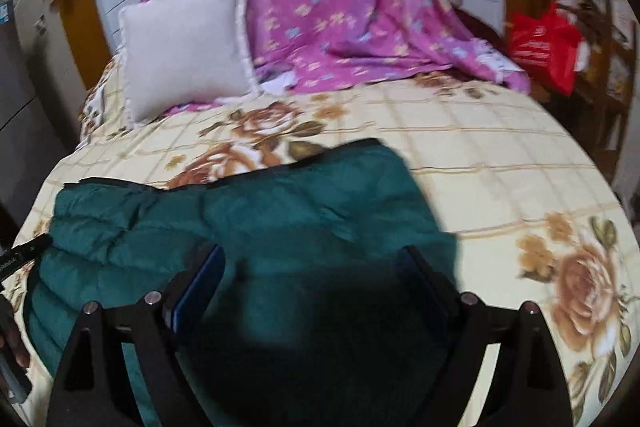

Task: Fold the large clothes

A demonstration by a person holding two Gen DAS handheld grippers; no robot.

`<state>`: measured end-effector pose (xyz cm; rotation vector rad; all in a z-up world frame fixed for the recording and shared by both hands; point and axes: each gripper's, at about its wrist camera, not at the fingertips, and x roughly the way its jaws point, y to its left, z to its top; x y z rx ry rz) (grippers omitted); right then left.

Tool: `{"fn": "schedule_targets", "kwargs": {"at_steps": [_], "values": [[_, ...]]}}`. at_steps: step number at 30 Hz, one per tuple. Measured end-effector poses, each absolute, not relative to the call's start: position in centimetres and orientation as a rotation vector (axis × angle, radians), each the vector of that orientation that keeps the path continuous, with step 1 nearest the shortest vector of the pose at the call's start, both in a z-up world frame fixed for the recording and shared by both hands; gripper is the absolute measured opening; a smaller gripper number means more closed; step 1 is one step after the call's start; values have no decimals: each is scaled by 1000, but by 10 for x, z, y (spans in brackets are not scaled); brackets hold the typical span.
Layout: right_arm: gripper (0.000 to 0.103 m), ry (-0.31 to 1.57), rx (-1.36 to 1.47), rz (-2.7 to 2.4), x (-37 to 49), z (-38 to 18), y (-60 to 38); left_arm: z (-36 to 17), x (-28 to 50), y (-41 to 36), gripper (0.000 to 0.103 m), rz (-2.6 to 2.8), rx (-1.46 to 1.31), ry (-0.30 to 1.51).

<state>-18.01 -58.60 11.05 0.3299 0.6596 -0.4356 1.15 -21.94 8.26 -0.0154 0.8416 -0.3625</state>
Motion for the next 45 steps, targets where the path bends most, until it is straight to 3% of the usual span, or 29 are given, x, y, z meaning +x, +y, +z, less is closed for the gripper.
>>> {"fn": "schedule_targets", "kwargs": {"at_steps": [3, 19, 27, 39, 45], "values": [[93, 786, 366, -445, -164, 79, -601, 75, 11, -222, 39, -349, 3, 843], [93, 642, 290, -352, -207, 127, -546, 100, -24, -209, 39, -320, 59, 769], [97, 760, 282, -359, -182, 91, -539, 93, -28, -208, 39, -310, 78, 775], [97, 688, 265, -340, -202, 119, -525, 88, -29, -208, 39, -305, 66, 787], [99, 805, 197, -359, -174, 95, -514, 84, -29, -210, 39, -298, 67, 801]]}}
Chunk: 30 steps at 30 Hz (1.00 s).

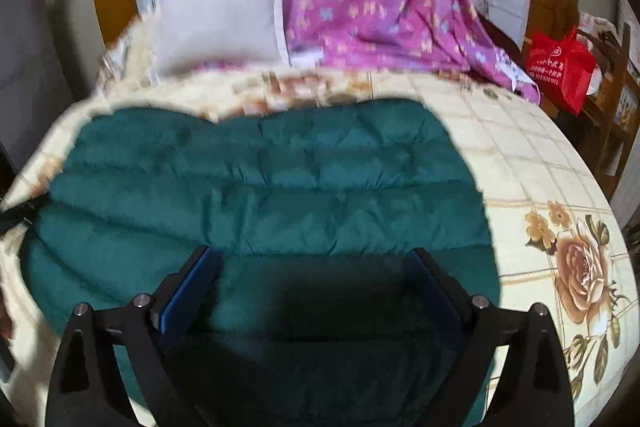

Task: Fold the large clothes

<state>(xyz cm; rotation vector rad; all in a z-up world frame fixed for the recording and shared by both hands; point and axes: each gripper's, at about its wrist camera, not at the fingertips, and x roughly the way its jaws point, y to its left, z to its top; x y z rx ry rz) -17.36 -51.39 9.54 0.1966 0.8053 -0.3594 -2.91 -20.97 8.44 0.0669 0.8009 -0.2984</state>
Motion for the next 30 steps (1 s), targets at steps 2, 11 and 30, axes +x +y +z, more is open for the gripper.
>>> {"fn": "schedule_targets", "kwargs": {"at_steps": [2, 11, 30], "values": [[101, 800, 212, -361, -172, 95, -516, 85, -30, -210, 39, -297, 68, 802], [101, 725, 272, -348, -204, 117, -537, 84, -29, -208, 39, -307, 49, 809], [103, 741, 717, -259, -227, 49, -647, 58, 10, -158, 55, -535, -334, 976]]}}
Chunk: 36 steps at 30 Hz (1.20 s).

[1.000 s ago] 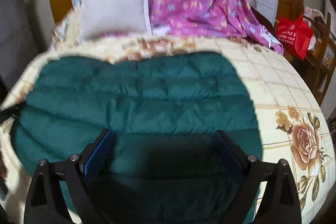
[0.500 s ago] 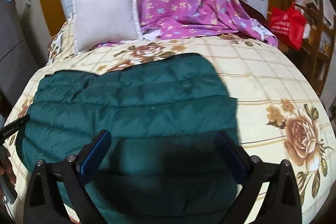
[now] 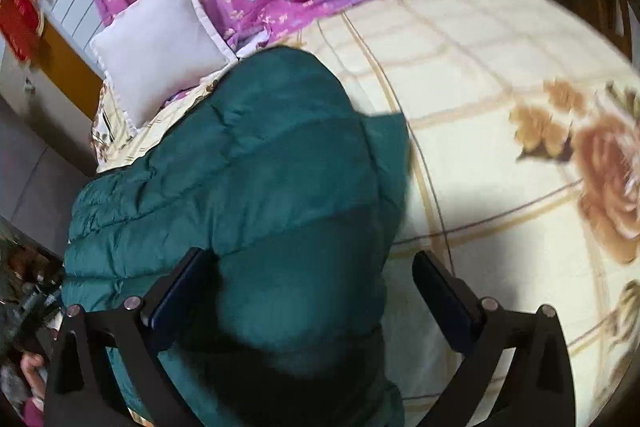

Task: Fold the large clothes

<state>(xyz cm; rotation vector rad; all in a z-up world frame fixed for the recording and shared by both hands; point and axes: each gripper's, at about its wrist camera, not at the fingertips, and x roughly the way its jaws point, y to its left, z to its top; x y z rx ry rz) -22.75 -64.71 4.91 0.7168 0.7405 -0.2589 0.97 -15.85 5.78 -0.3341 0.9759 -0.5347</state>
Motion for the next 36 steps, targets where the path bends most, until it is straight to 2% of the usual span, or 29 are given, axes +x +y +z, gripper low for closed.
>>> {"fn": "schedule_targets", "kwargs": {"at_steps": [9, 15, 17, 19, 20, 22, 25, 28, 36], "values": [[103, 782, 738, -166, -204, 38, -659, 28, 29, -155, 76, -604, -484, 1059], [103, 815, 716, -124, -188, 36, -656, 24, 28, -170, 77, -627, -469, 1055], [102, 825, 685, -97, -183, 36, -645, 27, 26, -179, 63, -646, -437, 1071], [90, 809, 668, -68, -183, 40, -632, 36, 20, -180, 43, -670, -415, 1051], [86, 799, 656, -72, -185, 44, -628, 40, 17, -179, 38, -680, -413, 1043], [62, 771, 658, -65, -193, 54, -621, 50, 10, -173, 23, -706, -421, 1026], [42, 722, 664, -34, -209, 73, -613, 69, -8, -165, 17, -736, -401, 1001], [38, 696, 625, 5, -228, 95, -596, 85, -31, -154, 14, -774, -396, 996], [38, 683, 671, 106, -315, 116, -568, 109, -107, -101, 14, -835, -397, 1034]]}}
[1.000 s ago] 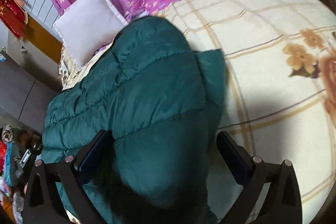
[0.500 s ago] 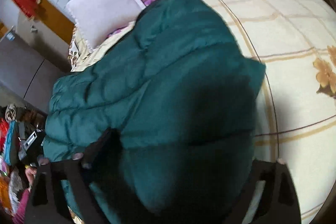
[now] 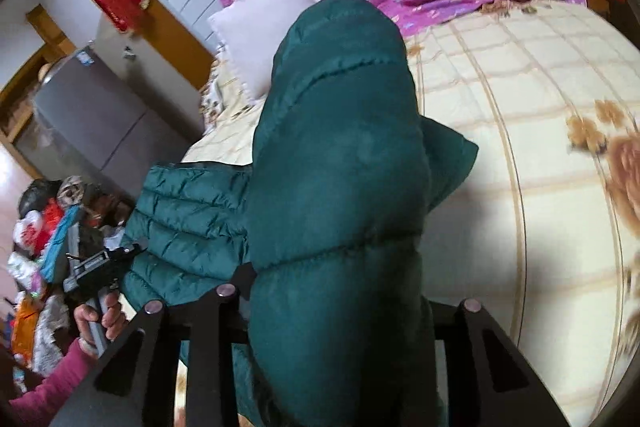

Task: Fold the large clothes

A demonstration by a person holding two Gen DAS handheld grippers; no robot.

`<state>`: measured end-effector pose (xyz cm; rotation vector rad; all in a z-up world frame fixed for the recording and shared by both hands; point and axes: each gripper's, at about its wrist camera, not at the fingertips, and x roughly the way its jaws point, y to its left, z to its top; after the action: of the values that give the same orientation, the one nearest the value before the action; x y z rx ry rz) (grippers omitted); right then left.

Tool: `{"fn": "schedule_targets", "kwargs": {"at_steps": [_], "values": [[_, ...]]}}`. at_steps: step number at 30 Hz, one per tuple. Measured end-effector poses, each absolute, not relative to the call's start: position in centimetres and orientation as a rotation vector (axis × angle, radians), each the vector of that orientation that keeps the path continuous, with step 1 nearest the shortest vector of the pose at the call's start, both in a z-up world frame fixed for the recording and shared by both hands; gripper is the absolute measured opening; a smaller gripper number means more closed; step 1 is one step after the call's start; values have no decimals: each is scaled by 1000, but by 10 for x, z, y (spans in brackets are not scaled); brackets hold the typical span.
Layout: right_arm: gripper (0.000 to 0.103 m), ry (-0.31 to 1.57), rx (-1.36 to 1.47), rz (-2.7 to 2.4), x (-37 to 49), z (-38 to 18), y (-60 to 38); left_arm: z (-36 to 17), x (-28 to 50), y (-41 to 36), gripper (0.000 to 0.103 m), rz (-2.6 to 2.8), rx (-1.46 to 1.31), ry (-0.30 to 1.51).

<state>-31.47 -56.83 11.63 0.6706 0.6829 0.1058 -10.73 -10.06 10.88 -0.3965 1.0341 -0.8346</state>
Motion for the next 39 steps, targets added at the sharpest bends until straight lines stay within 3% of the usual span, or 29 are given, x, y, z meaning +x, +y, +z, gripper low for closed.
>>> {"fn": "schedule_targets", "kwargs": {"at_steps": [3, 5, 7, 9, 20, 39], "values": [[41, 719, 717, 103, -348, 103, -561, 95, -131, -87, 16, -790, -361, 1089], [49, 750, 706, 41, -358, 87, -560, 82, -136, -86, 24, -736, -329, 1105], [76, 813, 705, -77, -356, 66, -562, 69, -135, -90, 46, -673, -292, 1113], [84, 843, 746, -138, -352, 50, -567, 66, -135, -91, 50, -627, -273, 1091], [85, 734, 515, -264, -399, 132, -515, 141, -190, -87, 50, -475, -82, 808], [86, 664, 288, -287, -393, 128, -389, 115, -255, -146, 50, -434, 29, 746]]}}
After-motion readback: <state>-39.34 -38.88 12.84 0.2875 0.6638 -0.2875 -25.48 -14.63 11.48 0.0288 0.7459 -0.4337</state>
